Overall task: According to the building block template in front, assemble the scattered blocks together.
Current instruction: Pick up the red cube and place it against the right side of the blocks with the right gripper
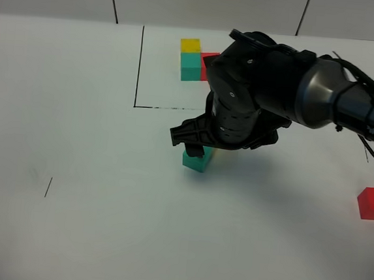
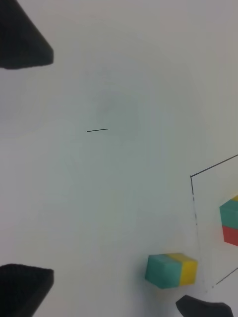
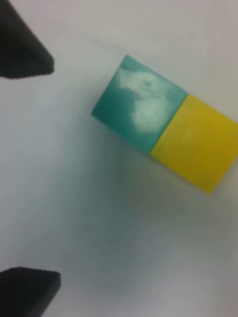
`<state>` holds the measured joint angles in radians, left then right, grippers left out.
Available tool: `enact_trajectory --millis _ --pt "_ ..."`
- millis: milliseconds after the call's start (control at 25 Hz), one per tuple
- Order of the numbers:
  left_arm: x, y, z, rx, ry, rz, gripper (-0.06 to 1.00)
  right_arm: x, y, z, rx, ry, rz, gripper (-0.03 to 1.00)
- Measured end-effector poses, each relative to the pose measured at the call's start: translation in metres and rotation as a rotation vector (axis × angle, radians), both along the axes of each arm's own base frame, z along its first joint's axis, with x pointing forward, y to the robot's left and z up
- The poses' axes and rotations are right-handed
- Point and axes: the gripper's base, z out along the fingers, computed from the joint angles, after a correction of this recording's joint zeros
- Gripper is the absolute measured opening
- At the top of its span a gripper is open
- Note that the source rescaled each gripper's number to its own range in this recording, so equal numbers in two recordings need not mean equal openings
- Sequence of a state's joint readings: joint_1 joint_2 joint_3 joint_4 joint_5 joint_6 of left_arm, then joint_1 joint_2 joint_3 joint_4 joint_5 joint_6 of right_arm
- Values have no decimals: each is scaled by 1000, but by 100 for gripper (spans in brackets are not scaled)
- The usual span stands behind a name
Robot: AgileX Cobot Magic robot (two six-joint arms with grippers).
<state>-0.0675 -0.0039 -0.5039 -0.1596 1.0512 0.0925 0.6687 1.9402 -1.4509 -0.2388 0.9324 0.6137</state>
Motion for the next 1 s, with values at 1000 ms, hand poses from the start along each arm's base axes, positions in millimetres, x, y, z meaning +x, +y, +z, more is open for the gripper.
enact_trajectory --millis 1000 --pt "0 0 0 0 0 0 84 -73 -239 28 40 -5 -146 97"
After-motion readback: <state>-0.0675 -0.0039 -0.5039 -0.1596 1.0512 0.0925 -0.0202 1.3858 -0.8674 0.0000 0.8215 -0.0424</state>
